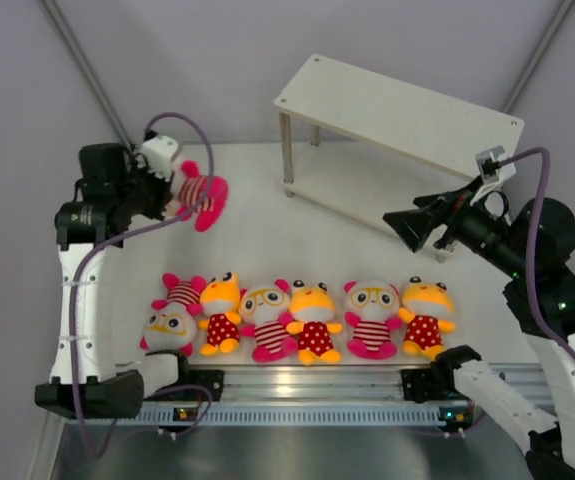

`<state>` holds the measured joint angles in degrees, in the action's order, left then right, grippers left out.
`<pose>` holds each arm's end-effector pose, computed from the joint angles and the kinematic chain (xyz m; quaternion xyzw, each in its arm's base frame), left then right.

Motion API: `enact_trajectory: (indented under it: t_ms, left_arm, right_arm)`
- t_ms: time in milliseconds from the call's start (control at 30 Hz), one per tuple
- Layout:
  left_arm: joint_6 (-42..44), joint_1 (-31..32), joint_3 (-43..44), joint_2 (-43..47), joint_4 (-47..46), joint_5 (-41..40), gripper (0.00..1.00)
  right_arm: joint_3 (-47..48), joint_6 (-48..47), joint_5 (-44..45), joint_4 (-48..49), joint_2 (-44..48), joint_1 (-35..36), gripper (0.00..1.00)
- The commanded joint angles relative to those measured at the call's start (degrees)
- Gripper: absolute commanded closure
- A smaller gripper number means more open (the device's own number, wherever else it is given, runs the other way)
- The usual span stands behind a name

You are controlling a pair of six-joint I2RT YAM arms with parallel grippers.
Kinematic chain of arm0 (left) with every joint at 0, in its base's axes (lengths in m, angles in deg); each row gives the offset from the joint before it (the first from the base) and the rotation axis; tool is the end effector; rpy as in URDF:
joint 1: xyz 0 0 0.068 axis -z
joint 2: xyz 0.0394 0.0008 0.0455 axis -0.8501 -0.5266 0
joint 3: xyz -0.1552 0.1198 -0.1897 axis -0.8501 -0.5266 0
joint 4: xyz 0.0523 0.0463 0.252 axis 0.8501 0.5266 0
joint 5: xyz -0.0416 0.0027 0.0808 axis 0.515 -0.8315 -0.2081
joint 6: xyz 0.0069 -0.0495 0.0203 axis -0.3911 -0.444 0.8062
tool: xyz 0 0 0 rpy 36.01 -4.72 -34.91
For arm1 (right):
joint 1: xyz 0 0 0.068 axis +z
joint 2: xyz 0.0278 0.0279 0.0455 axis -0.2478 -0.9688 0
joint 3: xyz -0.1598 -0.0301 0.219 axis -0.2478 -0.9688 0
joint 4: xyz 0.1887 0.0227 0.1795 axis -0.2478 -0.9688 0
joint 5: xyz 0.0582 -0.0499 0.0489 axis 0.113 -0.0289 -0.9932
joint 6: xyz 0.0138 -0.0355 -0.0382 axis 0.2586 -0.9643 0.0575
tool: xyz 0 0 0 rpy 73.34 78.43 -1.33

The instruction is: Place and organize the stuffed toys onto the shelf

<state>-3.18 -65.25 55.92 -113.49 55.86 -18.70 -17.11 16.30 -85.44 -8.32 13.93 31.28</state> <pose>0.2134 0.0165 0.4398 0.2028 0.8590 0.0096 0.4700 0.1076 0.0485 0.4511 -0.1172 0.7240 0.3681 0.5715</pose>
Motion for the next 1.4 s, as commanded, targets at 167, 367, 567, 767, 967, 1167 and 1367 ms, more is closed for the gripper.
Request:
enact_trajectory:
  t_ms: [167, 367, 567, 767, 967, 1167, 1367]
  left_arm:
    - [-2.5, 26.2, 2.6, -2.9, 8.6, 5.2, 1.00]
    - [0.0, 28.3, -0.7, -0.1, 9.6, 6.2, 1.00]
    - [2.1, 28.8, -3.3, 1.7, 10.1, 6.3, 1.00]
    - [3.8, 29.0, -3.5, 3.2, 10.4, 6.6, 1.00]
    - [4.7, 29.0, -3.9, 4.0, 10.6, 8.7, 1.00]
    - [5.2, 29.0, -4.4, 5.1, 10.7, 9.4, 1.00]
    - [4.6, 28.9, -4.1, 5.1, 10.5, 1.9, 0.46]
  right_arm:
    - [11.8, -21.0, 27.1, 5.8, -17.0, 38.6, 0.01]
    - [0.5, -28.9, 12.1, 19.6, -17.0, 42.7, 0.07]
    - [3.2, -35.7, 10.0, 22.1, -22.5, 44.1, 0.04]
    - [7.8, -40.2, 2.1, 17.8, -29.7, 44.0, 0.05]
    - [8.4, -39.8, -2.1, 17.4, -32.9, 44.1, 0.35]
    - [8.8, -38.5, -1.3, 17.2, -35.4, 44.0, 0.68]
    - [12.0, -36.1, 7.8, 15.1, -33.4, 44.0, 1.00]
